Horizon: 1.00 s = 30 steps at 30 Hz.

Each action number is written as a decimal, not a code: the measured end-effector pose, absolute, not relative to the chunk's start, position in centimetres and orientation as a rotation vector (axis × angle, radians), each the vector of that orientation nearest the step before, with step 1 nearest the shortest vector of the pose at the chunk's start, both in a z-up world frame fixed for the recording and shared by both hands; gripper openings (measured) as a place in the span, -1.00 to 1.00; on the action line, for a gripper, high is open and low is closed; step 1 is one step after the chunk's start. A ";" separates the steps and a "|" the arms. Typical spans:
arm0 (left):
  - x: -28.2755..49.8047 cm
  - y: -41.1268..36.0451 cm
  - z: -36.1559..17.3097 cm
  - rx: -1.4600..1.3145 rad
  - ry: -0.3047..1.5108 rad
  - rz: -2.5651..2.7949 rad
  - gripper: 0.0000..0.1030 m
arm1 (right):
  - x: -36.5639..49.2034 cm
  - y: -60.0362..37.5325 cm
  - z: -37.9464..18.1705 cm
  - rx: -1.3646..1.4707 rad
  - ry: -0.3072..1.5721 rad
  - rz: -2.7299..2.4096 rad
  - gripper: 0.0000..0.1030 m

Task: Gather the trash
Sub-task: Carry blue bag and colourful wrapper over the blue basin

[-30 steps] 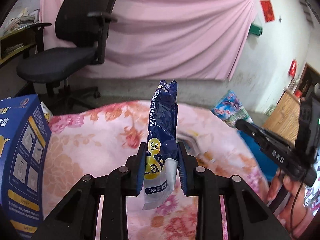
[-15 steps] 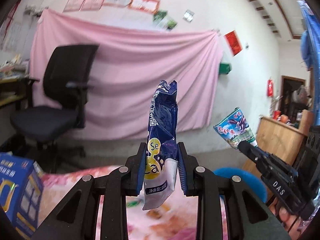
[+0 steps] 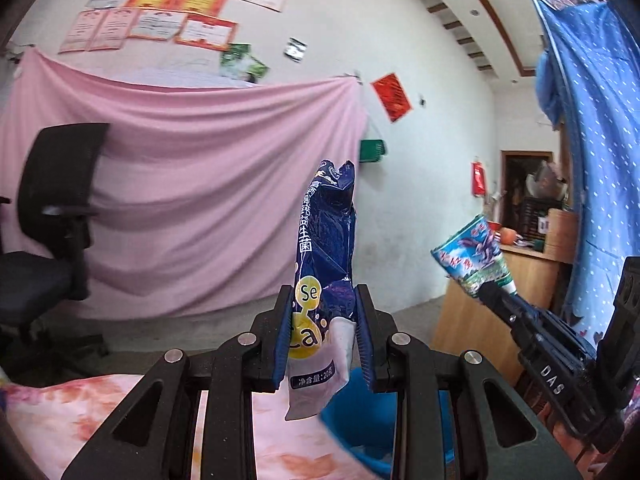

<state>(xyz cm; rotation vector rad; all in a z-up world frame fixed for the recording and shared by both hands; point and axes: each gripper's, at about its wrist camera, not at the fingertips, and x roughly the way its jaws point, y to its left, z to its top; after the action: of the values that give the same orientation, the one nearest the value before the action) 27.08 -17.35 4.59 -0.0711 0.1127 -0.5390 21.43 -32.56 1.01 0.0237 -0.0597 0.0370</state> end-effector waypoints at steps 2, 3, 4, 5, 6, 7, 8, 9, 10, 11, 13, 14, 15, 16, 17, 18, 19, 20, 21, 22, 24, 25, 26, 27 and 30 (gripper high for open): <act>27.6 -19.3 4.3 -0.054 0.122 -0.570 -0.52 | 21.6 -33.9 0.7 0.034 -0.037 0.008 -0.34; 28.0 -20.4 4.2 -0.047 0.130 -0.587 -0.52 | 21.7 -34.8 0.5 0.048 -0.024 -0.004 -0.34; 28.3 -21.3 4.0 -0.041 0.141 -0.602 -0.52 | 21.9 -35.7 0.3 0.062 -0.011 -0.011 -0.33; 28.7 -22.2 3.8 -0.037 0.155 -0.612 -0.52 | 21.9 -36.4 0.3 0.072 0.003 -0.009 -0.33; 28.6 -23.0 3.5 -0.034 0.170 -0.622 -0.52 | 22.1 -36.9 0.2 0.079 0.020 -0.011 -0.32; 29.3 -23.9 3.3 -0.034 0.207 -0.649 -0.52 | 22.4 -37.3 0.3 0.082 0.032 -0.016 -0.31; 29.7 -24.5 3.2 -0.036 0.243 -0.674 -0.52 | 22.5 -37.7 0.2 0.087 0.045 -0.020 -0.31; 30.2 -25.1 2.9 -0.042 0.285 -0.694 -0.52 | 22.9 -38.1 0.1 0.093 0.067 -0.024 -0.30; 31.0 -25.7 2.5 -0.050 0.331 -0.710 -0.52 | 23.3 -38.5 -0.1 0.099 0.093 -0.030 -0.30; 31.5 -26.1 2.4 -0.055 0.364 -0.722 -0.52 | 23.3 -38.8 -0.5 0.106 0.111 -0.035 -0.30; 33.0 -27.0 1.8 -0.059 0.453 -0.733 -0.52 | 24.0 -39.4 -1.1 0.129 0.167 -0.042 -0.28; 33.7 -27.4 1.5 -0.057 0.493 -0.735 -0.52 | 24.3 -39.8 -1.4 0.137 0.194 -0.043 -0.28; 34.1 -27.6 1.5 -0.057 0.522 -0.736 -0.52 | 24.8 -40.1 -1.8 0.151 0.231 -0.045 -0.28; 34.6 -27.8 1.3 -0.055 0.551 -0.728 -0.52 | 25.2 -40.4 -2.2 0.164 0.261 -0.044 -0.28; 35.2 -28.2 1.0 -0.052 0.586 -0.720 -0.52 | 25.5 -40.6 -2.7 0.173 0.283 -0.045 -0.28; 35.4 -28.0 0.9 -0.053 0.605 -0.716 -0.52 | 25.8 -40.7 -3.0 0.177 0.304 -0.045 -0.28; 35.6 -27.8 0.7 -0.053 0.621 -0.711 -0.52 | 26.1 -40.8 -3.3 0.180 0.331 -0.044 -0.28; 35.8 -28.0 0.5 -0.050 0.644 -0.708 -0.52 | 26.3 -40.9 -3.6 0.184 0.344 -0.043 -0.27; 35.8 -28.0 0.4 -0.045 0.661 -0.703 -0.52 | 26.5 -41.0 -4.0 0.190 0.359 -0.041 -0.27; 35.9 -28.2 0.3 -0.038 0.674 -0.694 -0.52 | 26.7 -41.1 -4.2 0.197 0.376 -0.039 -0.26; 36.2 -28.4 0.0 -0.028 0.701 -0.688 -0.52 | 26.9 -41.1 -4.6 0.201 0.398 -0.037 -0.25; 36.2 -28.4 -0.3 -0.026 0.709 -0.684 -0.52 | 27.0 -41.1 -4.8 0.202 0.408 -0.034 -0.23; 36.2 -28.5 -0.4 -0.025 0.719 -0.683 -0.52 | 27.2 -41.1 -4.9 0.203 0.415 -0.032 -0.21; 36.3 -28.6 -0.5 -0.029 0.726 -0.682 -0.52 | 27.3 -41.1 -4.9 0.202 0.421 -0.033 -0.19; 36.5 -28.6 -1.3 -0.029 0.750 -0.674 -0.50 | 27.5 -41.1 -5.1 0.199 0.438 -0.035 -0.16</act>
<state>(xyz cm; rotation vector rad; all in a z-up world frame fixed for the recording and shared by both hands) 36.46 -28.64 -1.27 -0.0285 0.7502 -0.6738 27.50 -41.14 -5.15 0.1992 0.4376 -0.0352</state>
